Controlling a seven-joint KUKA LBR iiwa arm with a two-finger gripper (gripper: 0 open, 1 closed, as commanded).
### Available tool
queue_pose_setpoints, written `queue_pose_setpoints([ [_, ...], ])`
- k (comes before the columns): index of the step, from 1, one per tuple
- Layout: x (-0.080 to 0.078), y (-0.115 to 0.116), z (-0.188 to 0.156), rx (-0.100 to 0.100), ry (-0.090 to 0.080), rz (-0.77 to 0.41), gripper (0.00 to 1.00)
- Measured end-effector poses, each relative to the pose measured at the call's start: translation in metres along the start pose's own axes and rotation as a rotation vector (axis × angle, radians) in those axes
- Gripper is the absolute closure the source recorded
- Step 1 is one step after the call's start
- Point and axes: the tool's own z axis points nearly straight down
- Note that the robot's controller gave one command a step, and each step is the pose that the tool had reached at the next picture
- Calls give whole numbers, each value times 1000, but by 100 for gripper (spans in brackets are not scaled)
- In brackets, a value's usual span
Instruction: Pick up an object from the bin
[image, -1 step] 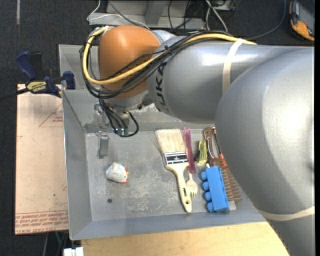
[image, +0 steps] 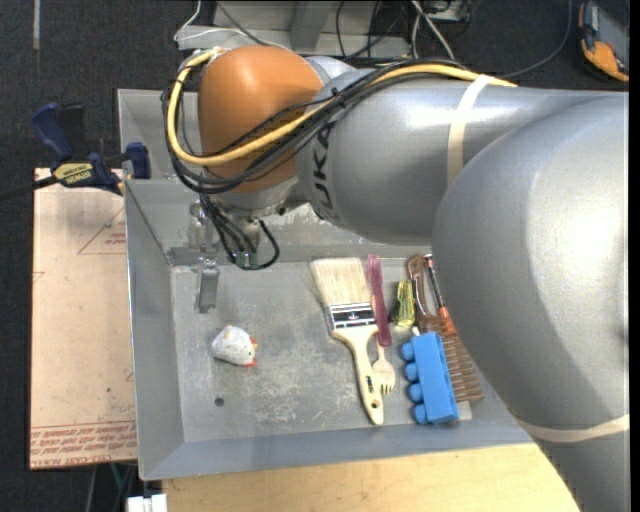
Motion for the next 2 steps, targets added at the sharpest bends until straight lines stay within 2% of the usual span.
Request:
queue_pose_setpoints([
  [1, 76, -43, 121, 1, 7, -70, 0],
  [2, 80, -41, 53, -6, -13, -82, 0],
])
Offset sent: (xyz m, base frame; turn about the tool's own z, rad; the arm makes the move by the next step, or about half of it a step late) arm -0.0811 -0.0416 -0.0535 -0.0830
